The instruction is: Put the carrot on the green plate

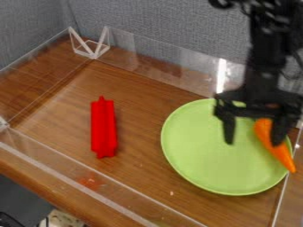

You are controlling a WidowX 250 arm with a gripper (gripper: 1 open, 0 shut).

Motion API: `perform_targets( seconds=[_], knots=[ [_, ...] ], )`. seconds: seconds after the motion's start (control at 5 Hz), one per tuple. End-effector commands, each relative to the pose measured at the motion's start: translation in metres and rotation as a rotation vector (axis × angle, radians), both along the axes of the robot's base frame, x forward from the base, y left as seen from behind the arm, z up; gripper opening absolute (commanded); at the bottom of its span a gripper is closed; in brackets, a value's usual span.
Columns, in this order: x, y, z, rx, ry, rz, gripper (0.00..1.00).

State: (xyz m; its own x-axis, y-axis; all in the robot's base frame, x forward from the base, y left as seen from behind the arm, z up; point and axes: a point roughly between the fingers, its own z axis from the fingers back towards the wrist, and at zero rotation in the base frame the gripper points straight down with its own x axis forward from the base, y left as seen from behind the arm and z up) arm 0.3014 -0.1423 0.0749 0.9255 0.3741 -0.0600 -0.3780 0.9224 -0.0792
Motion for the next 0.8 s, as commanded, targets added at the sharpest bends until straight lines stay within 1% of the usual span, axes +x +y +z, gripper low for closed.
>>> perform_targets(
  seconds=[0.0,0.2,0.4,0.6],
  knots=[
    [0.026,-0.021,0.006,-0.054,-0.085,0.013,1.0],
    [0.038,-0.03,-0.006,-0.074,-0.105,0.038,1.0],
    [0.047,-0.036,-0.016,-0.089,-0.124,0.054,1.0],
    [0.052,-0.039,-0.022,-0.103,-0.133,0.06,1.0]
  ],
)
